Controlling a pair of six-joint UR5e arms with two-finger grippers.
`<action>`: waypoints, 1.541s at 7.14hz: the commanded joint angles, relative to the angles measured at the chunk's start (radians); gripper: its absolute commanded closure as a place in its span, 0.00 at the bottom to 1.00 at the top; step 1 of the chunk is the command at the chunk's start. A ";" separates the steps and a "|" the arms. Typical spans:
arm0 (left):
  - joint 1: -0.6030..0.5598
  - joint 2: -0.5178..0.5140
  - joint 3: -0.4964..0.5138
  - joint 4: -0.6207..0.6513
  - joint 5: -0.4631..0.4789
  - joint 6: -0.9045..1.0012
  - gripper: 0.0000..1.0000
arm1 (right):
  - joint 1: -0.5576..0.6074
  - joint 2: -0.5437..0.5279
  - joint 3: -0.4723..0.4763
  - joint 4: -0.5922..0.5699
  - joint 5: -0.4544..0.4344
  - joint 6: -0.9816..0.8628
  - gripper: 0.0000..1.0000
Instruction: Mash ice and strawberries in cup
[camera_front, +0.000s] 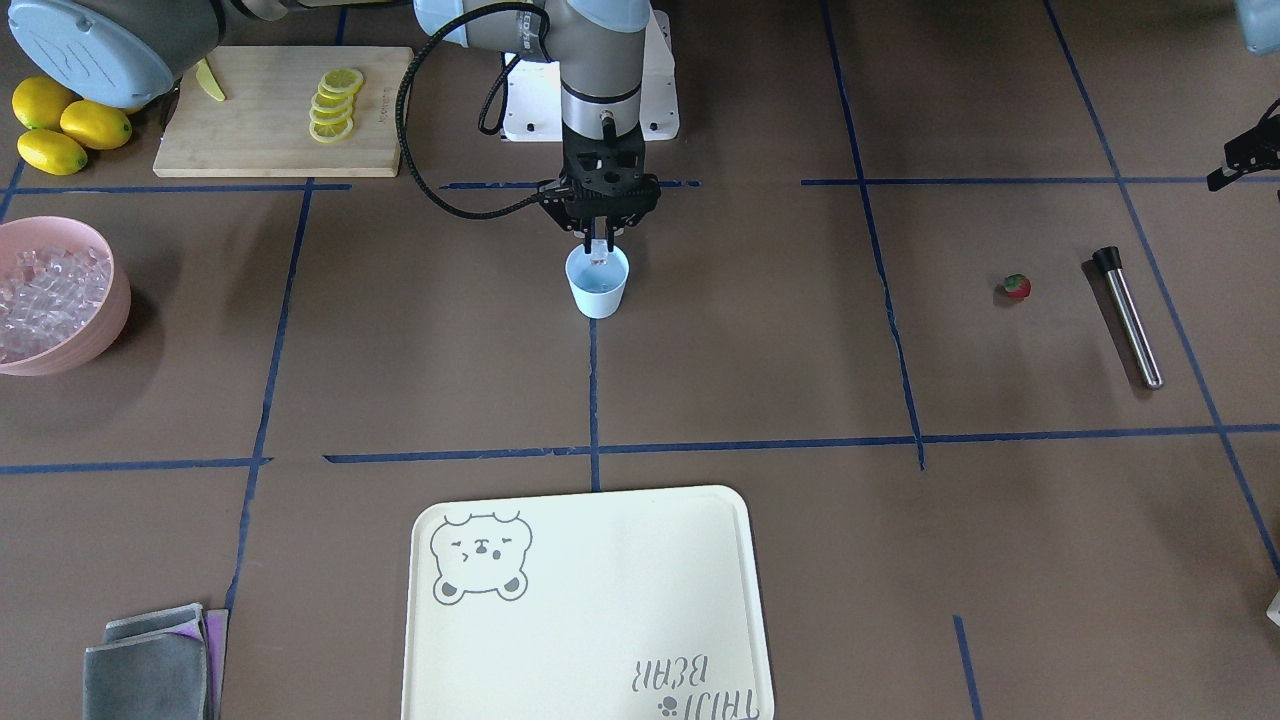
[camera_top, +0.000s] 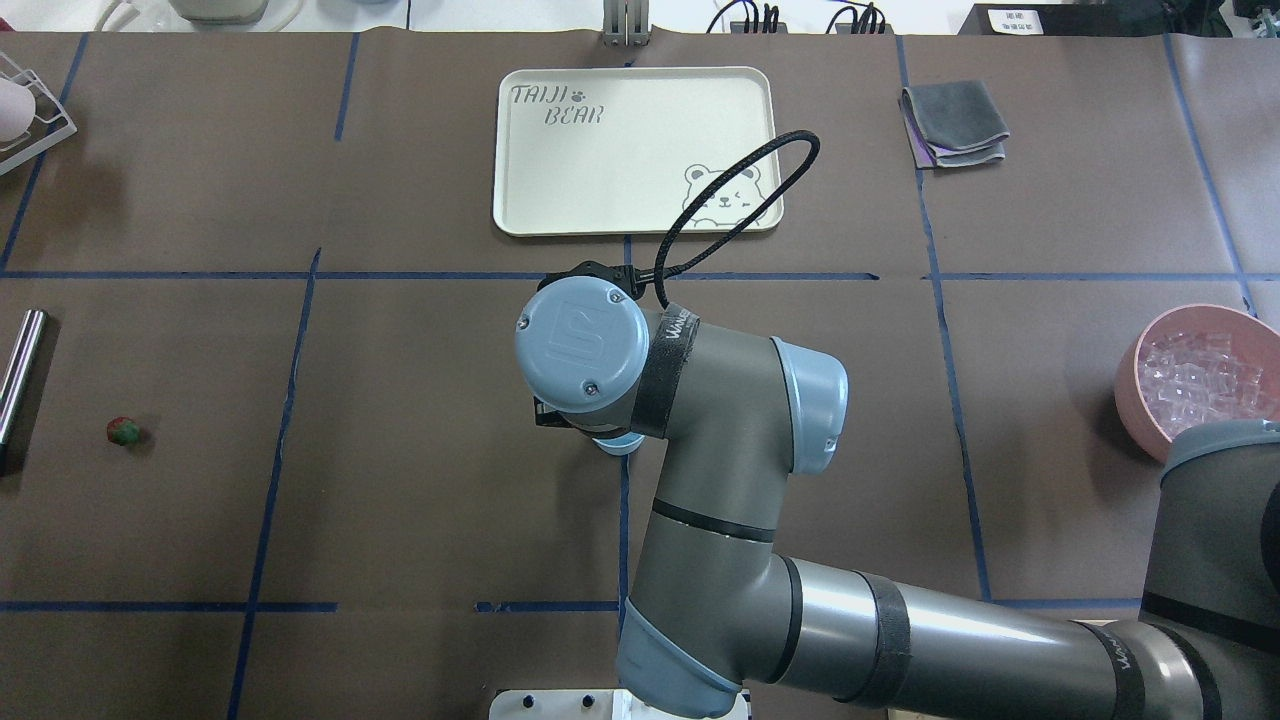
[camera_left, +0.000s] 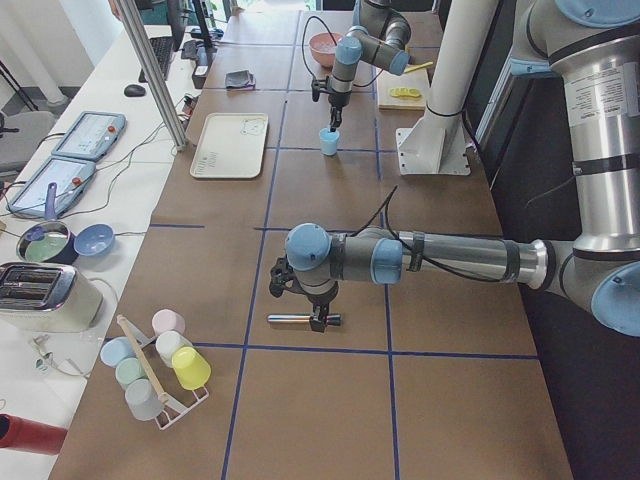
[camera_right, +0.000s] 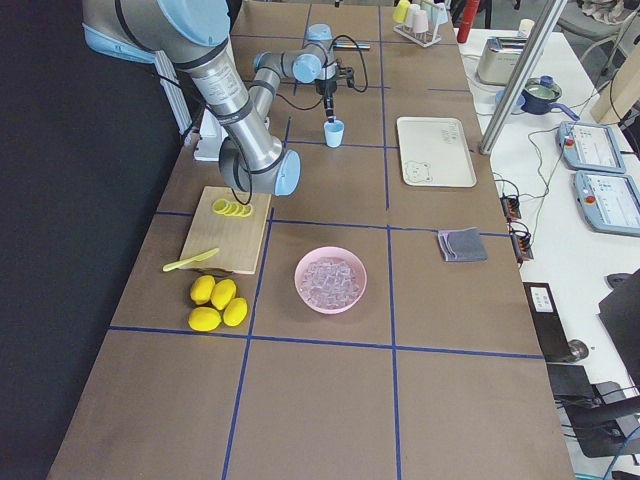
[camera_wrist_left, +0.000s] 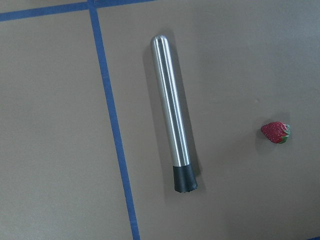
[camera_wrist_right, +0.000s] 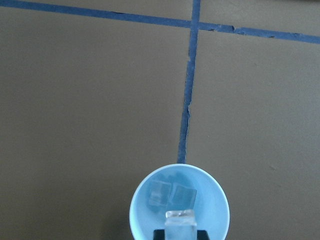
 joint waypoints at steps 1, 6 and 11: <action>0.000 0.000 -0.001 0.000 0.000 0.000 0.00 | -0.002 -0.002 -0.002 0.002 0.003 0.022 0.01; 0.000 0.000 -0.054 0.008 0.015 -0.002 0.00 | 0.258 -0.068 0.061 -0.024 0.231 -0.048 0.01; 0.000 -0.018 -0.043 0.000 0.011 -0.011 0.00 | 0.854 -0.508 0.144 -0.024 0.523 -1.013 0.01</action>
